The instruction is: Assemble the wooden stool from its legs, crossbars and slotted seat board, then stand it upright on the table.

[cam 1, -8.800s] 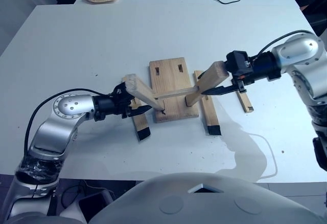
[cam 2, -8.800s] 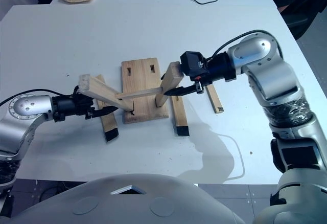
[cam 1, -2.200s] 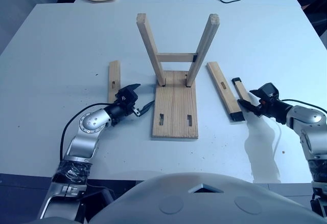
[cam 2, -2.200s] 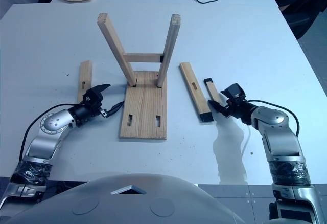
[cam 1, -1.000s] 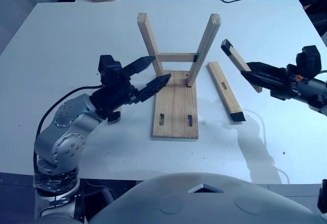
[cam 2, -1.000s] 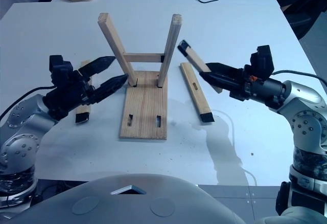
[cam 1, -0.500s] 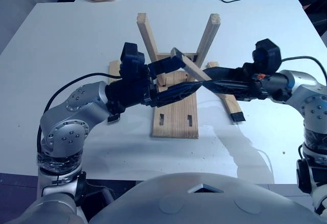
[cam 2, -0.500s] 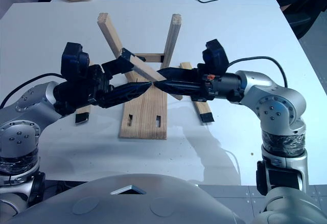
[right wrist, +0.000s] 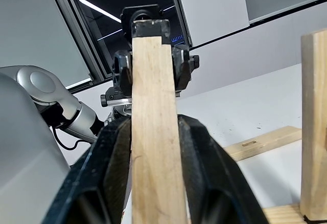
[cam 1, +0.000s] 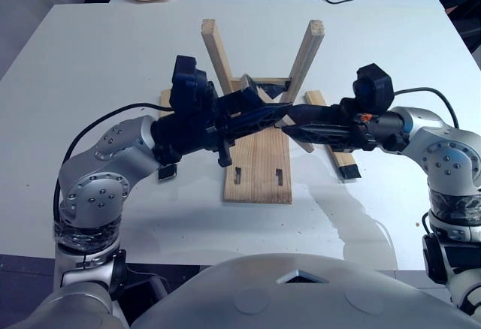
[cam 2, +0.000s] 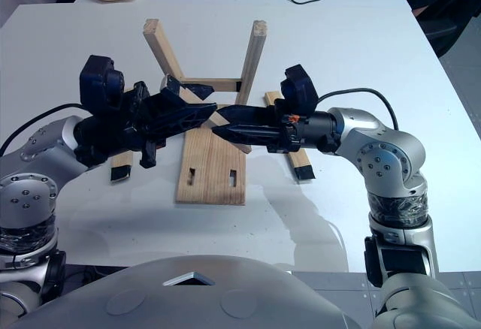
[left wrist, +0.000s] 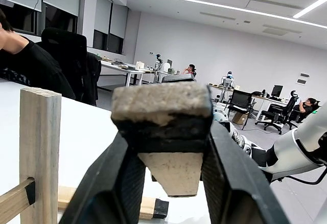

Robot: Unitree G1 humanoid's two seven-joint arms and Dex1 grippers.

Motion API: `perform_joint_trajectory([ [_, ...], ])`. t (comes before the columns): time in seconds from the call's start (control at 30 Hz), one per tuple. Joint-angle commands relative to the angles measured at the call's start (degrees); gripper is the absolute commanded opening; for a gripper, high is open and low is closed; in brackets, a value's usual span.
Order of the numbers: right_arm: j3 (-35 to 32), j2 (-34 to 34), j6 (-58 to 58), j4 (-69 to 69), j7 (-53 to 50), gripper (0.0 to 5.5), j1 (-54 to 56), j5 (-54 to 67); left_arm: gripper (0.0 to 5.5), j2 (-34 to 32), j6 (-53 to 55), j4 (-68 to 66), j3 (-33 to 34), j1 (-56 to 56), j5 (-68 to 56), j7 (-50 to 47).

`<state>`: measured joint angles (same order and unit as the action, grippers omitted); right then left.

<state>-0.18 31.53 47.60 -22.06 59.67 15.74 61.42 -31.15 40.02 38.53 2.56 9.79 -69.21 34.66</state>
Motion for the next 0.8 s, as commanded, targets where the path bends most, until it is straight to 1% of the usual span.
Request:
perform_joint_trajectory([
  [0.03, -0.77, -0.31, -0.59, 0.78, -1.81, 1.3, 1.03, -1.07, 1.38, -2.27, 0.17, 0.83, -1.77, -0.93, 3.56, 3.09],
  [0.17, 0.1, -0.33, -1.75, 0.41, -3.05, 1.3, 0.67, -4.29, 1.38, -4.03, -1.24, 0.2, -2.42, -1.75, 7.36, 5.51],
  [0.2, 0.59, -0.26, -1.88, 0.49, -3.28, 1.67, 0.66, -5.34, 1.38, -4.49, -1.68, -0.23, -2.2, -1.98, 8.04, 5.97],
  [0.23, 1.05, -0.03, -1.89, 0.51, -3.12, 1.76, 0.55, -6.18, 1.38, -4.89, -2.04, -0.64, -1.87, -2.15, 8.46, 6.34],
  [0.37, 2.25, 1.55, -3.62, 0.05, -1.71, 2.41, -1.15, -10.05, 1.3, -7.08, -3.54, -1.59, 0.31, -3.31, 11.17, 8.61],
  [0.47, 2.86, 2.68, -5.77, 0.44, -1.06, 2.43, -2.62, -13.39, 1.3, -9.93, -4.01, -1.93, 4.23, -5.44, 12.32, 10.3],
  [0.53, 2.42, 3.33, -6.61, 0.02, -0.93, 2.43, -4.23, -14.41, 1.3, -13.3, -4.6, -3.11, 8.87, -8.06, 14.17, 12.28],
  [0.6, 1.61, 4.14, -7.39, -0.87, -1.14, 2.43, -6.36, -15.1, 1.3, -16.38, -4.46, -6.97, 14.39, -9.46, 15.82, 13.08],
  [0.67, 1.04, 4.73, -8.39, -1.28, -1.41, 2.43, -8.21, -16.13, 1.3, -18.23, -4.94, -13.32, 18.1, -8.97, 18.52, 12.64],
  [0.73, 0.21, 4.79, -9.08, -2.01, -2.2, 2.43, -10.21, -16.53, 1.3, -20.55, -12.21, -21.69, 18.61, -8.92, 26.4, 16.31],
  [0.8, -0.07, 4.58, -9.65, -2.64, -3.15, 2.43, -11.48, -16.79, 1.3, -23.06, -21.49, -30.39, 16.21, -8.5, 35.08, 20.84],
])
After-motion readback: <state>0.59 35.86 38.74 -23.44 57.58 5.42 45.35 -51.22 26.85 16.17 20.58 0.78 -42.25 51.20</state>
